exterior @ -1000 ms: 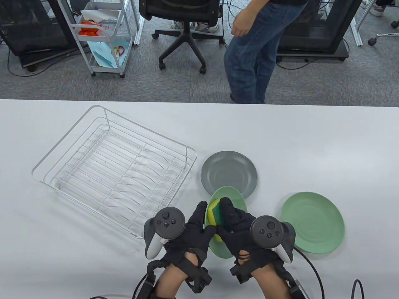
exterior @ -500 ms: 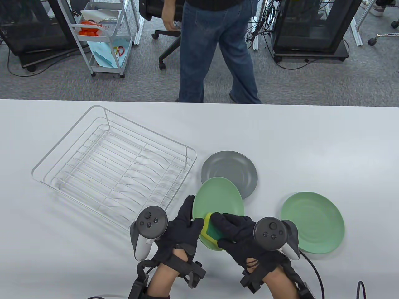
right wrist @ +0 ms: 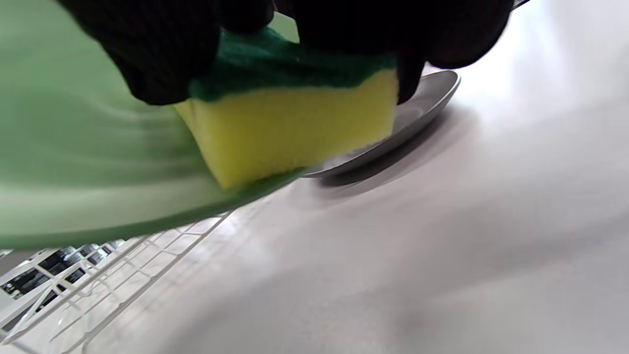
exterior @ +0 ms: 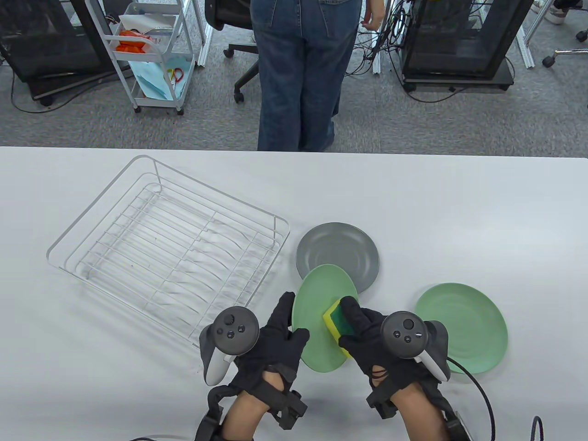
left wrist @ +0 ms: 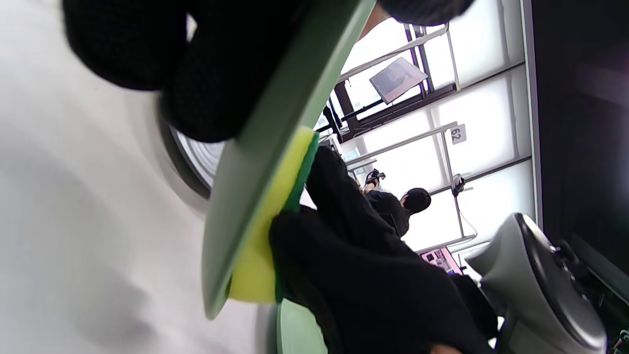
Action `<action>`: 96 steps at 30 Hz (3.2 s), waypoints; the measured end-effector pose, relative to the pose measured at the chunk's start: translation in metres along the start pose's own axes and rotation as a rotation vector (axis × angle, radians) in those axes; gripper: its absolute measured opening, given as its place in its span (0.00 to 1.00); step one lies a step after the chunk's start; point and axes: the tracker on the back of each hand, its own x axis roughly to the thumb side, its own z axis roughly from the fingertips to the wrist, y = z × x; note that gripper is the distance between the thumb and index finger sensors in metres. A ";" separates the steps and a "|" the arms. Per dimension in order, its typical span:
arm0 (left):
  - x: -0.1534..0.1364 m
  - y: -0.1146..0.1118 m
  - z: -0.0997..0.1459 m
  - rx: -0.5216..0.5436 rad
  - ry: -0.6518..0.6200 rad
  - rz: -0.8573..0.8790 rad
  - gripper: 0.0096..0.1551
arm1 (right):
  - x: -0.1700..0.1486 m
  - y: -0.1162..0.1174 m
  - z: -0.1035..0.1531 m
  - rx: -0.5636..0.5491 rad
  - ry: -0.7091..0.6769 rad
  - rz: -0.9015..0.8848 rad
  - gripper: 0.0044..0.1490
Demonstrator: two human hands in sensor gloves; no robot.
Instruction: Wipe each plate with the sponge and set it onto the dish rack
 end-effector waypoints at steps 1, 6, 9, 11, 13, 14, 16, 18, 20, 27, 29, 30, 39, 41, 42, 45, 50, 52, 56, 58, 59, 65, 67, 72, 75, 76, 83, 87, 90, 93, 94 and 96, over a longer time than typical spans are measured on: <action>0.001 -0.002 -0.001 -0.003 -0.002 -0.009 0.44 | -0.002 0.000 -0.001 -0.026 0.013 0.003 0.44; 0.001 -0.011 -0.002 -0.039 -0.005 -0.007 0.44 | -0.002 -0.003 -0.002 -0.154 0.043 0.003 0.44; 0.002 -0.014 -0.003 -0.049 -0.008 -0.010 0.44 | 0.002 -0.004 -0.002 -0.206 0.040 0.016 0.44; 0.002 -0.015 -0.004 -0.054 -0.009 -0.010 0.45 | 0.006 -0.004 -0.002 -0.222 0.023 0.007 0.44; 0.003 -0.017 -0.004 -0.063 -0.009 -0.024 0.45 | 0.008 -0.002 -0.002 -0.202 -0.011 -0.011 0.44; 0.003 -0.017 -0.004 -0.062 -0.009 -0.025 0.45 | 0.009 -0.001 -0.002 -0.182 -0.034 -0.027 0.44; 0.003 -0.016 -0.004 -0.057 -0.005 -0.024 0.45 | 0.011 0.003 -0.003 -0.143 -0.068 -0.058 0.45; 0.002 -0.015 -0.004 -0.049 -0.001 -0.024 0.45 | 0.012 0.005 -0.002 -0.124 -0.084 -0.068 0.46; 0.001 -0.014 -0.004 -0.043 0.000 -0.015 0.45 | 0.015 0.008 -0.002 -0.108 -0.100 -0.076 0.47; 0.000 -0.006 -0.002 0.001 0.013 -0.018 0.45 | 0.035 0.014 0.007 -0.077 -0.204 -0.144 0.47; -0.002 -0.003 -0.001 0.022 0.027 -0.003 0.44 | 0.043 0.017 0.009 -0.053 -0.230 -0.123 0.46; -0.003 -0.001 -0.001 0.026 0.033 -0.004 0.44 | 0.046 0.019 0.010 -0.035 -0.233 -0.124 0.46; -0.009 0.013 0.002 0.085 0.057 0.044 0.44 | 0.053 0.024 0.013 0.069 -0.266 -0.162 0.45; -0.010 0.015 0.002 0.094 0.057 0.060 0.45 | 0.051 0.022 0.014 0.067 -0.265 -0.151 0.45; -0.010 0.016 0.003 0.100 0.056 0.061 0.45 | 0.050 0.020 0.014 0.059 -0.262 -0.140 0.45; -0.011 0.021 0.005 0.130 0.048 0.084 0.45 | 0.045 0.012 0.015 -0.001 -0.230 -0.112 0.45; -0.011 0.029 0.009 0.195 0.026 0.110 0.46 | 0.025 -0.013 0.019 -0.185 -0.048 -0.102 0.44; -0.010 0.030 0.010 0.208 0.014 0.127 0.47 | 0.016 -0.018 0.020 -0.196 0.014 -0.156 0.44; -0.008 0.032 0.012 0.234 -0.042 0.193 0.46 | 0.000 -0.017 0.017 -0.151 0.053 -0.375 0.44; -0.007 0.032 0.012 0.238 -0.058 0.206 0.46 | -0.004 -0.015 0.017 -0.142 0.075 -0.512 0.44; -0.007 0.032 0.013 0.238 -0.057 0.200 0.46 | -0.006 -0.014 0.016 -0.122 0.077 -0.600 0.44; -0.012 0.034 0.013 0.238 -0.053 0.229 0.45 | -0.013 -0.014 0.017 -0.086 0.072 -0.941 0.44; -0.015 0.033 0.012 0.237 -0.046 0.258 0.46 | -0.014 -0.017 0.017 -0.096 0.034 -1.026 0.44; -0.018 0.029 0.010 0.235 -0.013 0.228 0.46 | -0.011 -0.023 0.018 -0.097 -0.106 -1.230 0.42; -0.020 0.026 0.009 0.217 0.022 0.213 0.46 | -0.007 -0.028 0.020 -0.096 -0.172 -1.267 0.42; -0.021 0.026 0.009 0.223 0.034 0.194 0.46 | -0.006 -0.030 0.021 -0.107 -0.177 -1.243 0.42; -0.025 0.022 0.007 0.199 0.141 0.094 0.49 | 0.002 -0.034 0.024 -0.121 -0.226 -1.176 0.42; -0.026 0.020 0.006 0.164 0.180 0.062 0.50 | 0.006 -0.037 0.026 -0.142 -0.256 -1.093 0.42; -0.030 0.015 0.003 0.117 0.198 0.079 0.50 | 0.007 -0.038 0.027 -0.134 -0.273 -1.123 0.42; -0.035 0.008 -0.001 0.046 0.209 0.143 0.50 | 0.007 -0.041 0.027 -0.138 -0.283 -1.125 0.41; -0.036 0.006 -0.002 0.024 0.206 0.158 0.50 | 0.006 -0.042 0.028 -0.143 -0.285 -1.122 0.40; -0.037 0.001 -0.005 -0.024 0.197 0.176 0.50 | 0.003 -0.044 0.027 -0.158 -0.287 -1.138 0.40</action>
